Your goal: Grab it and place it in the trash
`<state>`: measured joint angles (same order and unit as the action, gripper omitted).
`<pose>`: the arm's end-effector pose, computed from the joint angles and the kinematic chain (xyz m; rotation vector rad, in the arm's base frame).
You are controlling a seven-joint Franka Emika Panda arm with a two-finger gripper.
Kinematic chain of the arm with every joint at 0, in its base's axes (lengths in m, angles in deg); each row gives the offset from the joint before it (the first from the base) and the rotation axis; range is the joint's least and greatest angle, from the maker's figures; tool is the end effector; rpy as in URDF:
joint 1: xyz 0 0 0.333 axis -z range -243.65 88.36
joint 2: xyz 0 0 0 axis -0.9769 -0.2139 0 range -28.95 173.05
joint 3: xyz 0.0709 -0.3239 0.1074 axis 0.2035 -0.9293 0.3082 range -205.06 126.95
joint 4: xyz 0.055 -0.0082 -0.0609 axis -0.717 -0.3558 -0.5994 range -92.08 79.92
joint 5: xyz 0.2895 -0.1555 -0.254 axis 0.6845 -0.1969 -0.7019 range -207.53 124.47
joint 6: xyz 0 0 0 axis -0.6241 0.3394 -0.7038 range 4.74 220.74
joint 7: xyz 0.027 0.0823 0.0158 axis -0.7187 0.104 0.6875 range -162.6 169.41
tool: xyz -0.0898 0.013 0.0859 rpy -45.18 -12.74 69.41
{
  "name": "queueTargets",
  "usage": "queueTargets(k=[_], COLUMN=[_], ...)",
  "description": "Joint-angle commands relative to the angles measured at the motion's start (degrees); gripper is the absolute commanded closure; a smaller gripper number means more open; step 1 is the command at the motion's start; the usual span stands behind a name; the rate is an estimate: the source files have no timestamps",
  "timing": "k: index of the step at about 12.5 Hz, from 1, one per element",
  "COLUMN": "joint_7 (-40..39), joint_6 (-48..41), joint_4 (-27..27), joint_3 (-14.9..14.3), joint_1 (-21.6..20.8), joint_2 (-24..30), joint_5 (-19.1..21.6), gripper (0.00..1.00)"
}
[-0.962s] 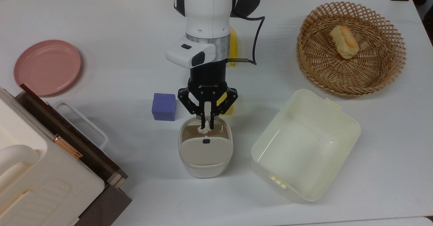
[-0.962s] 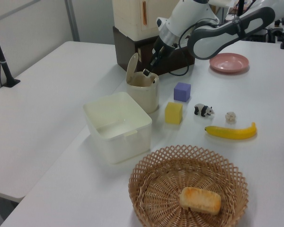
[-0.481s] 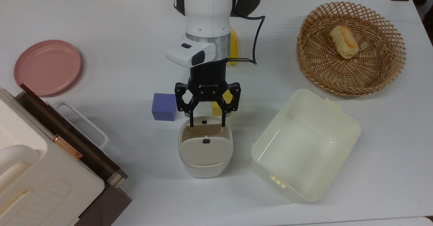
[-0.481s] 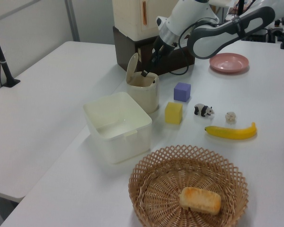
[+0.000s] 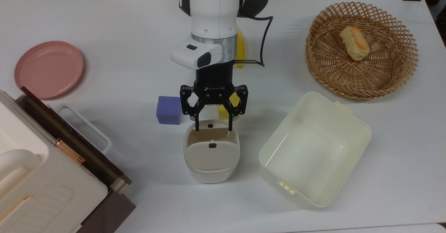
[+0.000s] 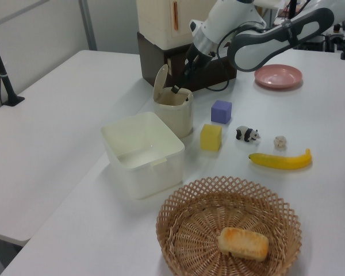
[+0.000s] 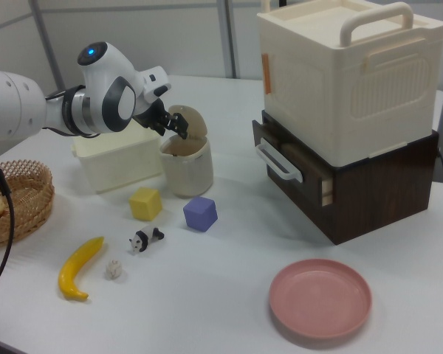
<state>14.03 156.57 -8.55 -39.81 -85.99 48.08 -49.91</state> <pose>0.7542 0.1044 0.4571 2.9809 0.0828 0.9372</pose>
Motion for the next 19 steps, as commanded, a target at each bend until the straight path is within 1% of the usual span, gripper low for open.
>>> queueTargets(k=[1, 2, 3, 5, 6, 7, 10, 12, 15, 16, 19], joint_7=[0.3, 0.3, 0.3, 0.1, -0.1, -0.3, -0.3, -0.3, 0.2, 0.4, -0.2], joint_6=[-9.2, -12.3, -17.2, -29.2, -33.6, -40.2, -54.7, -57.9, -58.6, -58.8, -58.5], joint_4=[0.2, 0.2, -0.3, -1.0, -1.1, -1.1, -2.1, -3.2, -4.9, -4.8, -4.3], joint_3=[-0.3, -0.2, -0.2, -0.2, -0.1, -0.1, 0.4, 0.5, 0.5, 0.4, -0.3], joint_1=[-0.4, -0.7, -0.8, -1.0, -1.0, -1.0, -1.2, -1.2, -1.6, -1.3, -0.3], joint_2=[3.2, 4.4, 6.4, 11.4, 13.0, 15.2, 21.5, 23.7, 26.3, 26.7, 26.7], joint_5=[-1.3, -1.3, -1.3, -1.2, -1.1, -1.1, -0.7, -0.4, -0.2, 0.5, 4.7], gripper=[0.24, 0.24, 0.24, 0.12, 0.08, 0.0, 0.0, 0.0, 0.0, 0.0, 0.0])
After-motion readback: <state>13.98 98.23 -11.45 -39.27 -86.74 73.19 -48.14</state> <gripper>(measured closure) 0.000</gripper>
